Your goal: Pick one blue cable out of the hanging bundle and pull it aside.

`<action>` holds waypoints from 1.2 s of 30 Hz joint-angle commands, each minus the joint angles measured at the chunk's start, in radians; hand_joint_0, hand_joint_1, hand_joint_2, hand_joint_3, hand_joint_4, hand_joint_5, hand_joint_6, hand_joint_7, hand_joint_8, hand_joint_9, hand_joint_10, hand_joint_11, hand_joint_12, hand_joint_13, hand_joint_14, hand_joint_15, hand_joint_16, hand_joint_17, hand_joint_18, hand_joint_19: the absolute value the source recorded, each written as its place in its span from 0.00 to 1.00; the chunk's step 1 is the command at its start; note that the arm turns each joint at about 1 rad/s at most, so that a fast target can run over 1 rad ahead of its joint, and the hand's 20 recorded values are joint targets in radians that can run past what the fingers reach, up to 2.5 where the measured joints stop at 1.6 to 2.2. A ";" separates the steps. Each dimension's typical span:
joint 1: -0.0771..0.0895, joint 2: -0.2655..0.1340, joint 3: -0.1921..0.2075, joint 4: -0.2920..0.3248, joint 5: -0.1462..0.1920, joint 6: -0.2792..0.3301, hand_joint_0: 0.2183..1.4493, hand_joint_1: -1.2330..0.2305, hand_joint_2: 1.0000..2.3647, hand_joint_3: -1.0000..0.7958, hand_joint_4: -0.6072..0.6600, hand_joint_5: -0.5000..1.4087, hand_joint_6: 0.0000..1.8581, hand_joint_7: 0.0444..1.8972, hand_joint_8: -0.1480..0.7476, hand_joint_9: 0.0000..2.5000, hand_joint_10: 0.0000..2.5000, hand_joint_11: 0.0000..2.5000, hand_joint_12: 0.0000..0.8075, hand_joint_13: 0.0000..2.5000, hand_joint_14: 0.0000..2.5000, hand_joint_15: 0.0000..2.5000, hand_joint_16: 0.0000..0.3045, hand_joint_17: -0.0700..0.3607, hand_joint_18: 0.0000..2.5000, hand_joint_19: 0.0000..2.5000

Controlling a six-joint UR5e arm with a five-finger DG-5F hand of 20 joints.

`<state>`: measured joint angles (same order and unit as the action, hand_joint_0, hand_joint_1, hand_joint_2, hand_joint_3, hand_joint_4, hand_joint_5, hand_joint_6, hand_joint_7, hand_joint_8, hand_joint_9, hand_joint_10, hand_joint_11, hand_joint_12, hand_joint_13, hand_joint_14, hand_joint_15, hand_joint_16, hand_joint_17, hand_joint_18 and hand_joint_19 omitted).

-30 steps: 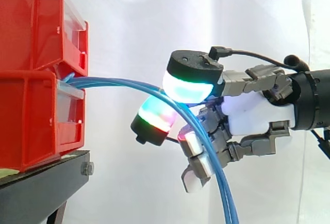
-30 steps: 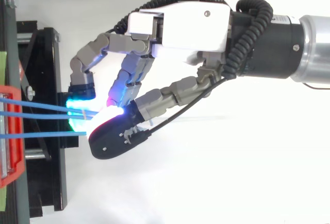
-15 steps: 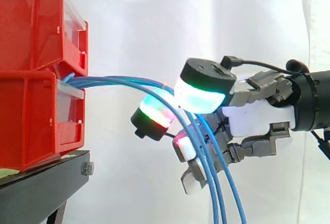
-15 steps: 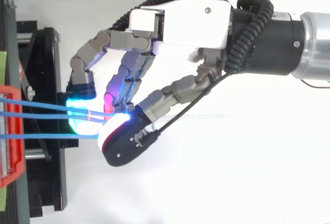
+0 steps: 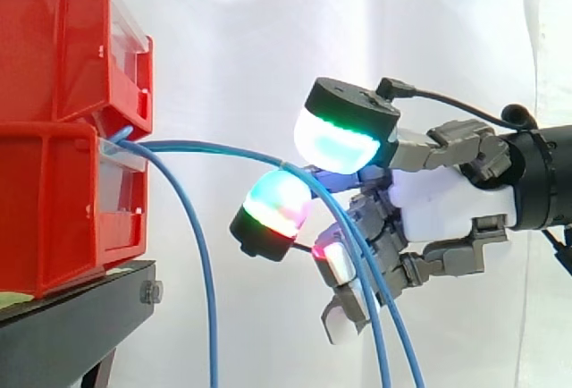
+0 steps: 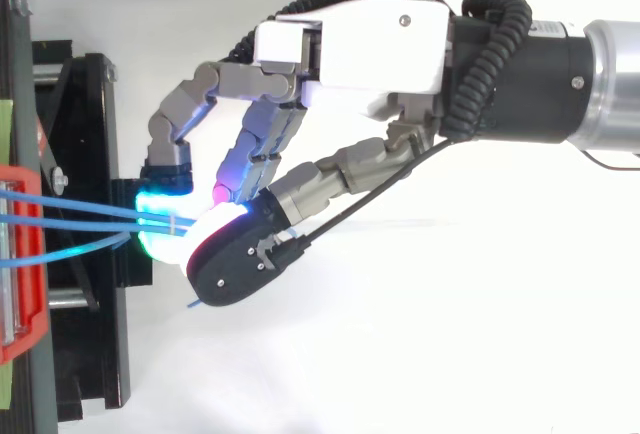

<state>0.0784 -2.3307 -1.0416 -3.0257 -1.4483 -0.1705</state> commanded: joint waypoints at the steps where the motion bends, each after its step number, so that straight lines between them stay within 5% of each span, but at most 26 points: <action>1: -0.003 0.001 0.000 -0.004 -0.001 0.000 0.30 0.42 0.00 0.29 0.49 0.20 0.48 0.45 0.47 0.44 0.01 0.22 0.37 0.42 0.01 0.24 0.15 0.40 0.32 0.20; 5: -0.003 0.001 0.000 -0.008 -0.001 0.000 0.31 0.34 0.01 0.43 0.48 0.20 0.49 0.45 0.48 0.43 0.01 0.23 0.37 0.42 0.01 0.25 0.15 0.40 0.32 0.21; 12: -0.006 0.001 0.000 -0.021 -0.012 0.002 0.35 0.30 0.02 0.48 0.39 0.19 0.51 0.44 0.47 0.41 0.01 0.23 0.37 0.41 0.01 0.24 0.15 0.40 0.32 0.20; 23: -0.008 0.001 0.000 -0.031 -0.014 0.000 0.50 0.24 0.00 0.28 0.25 0.19 0.52 0.55 0.43 0.40 0.01 0.23 0.33 0.40 0.01 0.24 0.13 0.38 0.31 0.19; 36: -0.009 0.001 0.000 -0.031 -0.014 -0.004 0.47 0.24 0.00 0.28 0.25 0.19 0.53 0.55 0.43 0.41 0.01 0.23 0.33 0.41 0.01 0.24 0.13 0.37 0.33 0.17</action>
<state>0.0692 -2.3306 -1.0416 -3.0572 -1.4621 -0.1746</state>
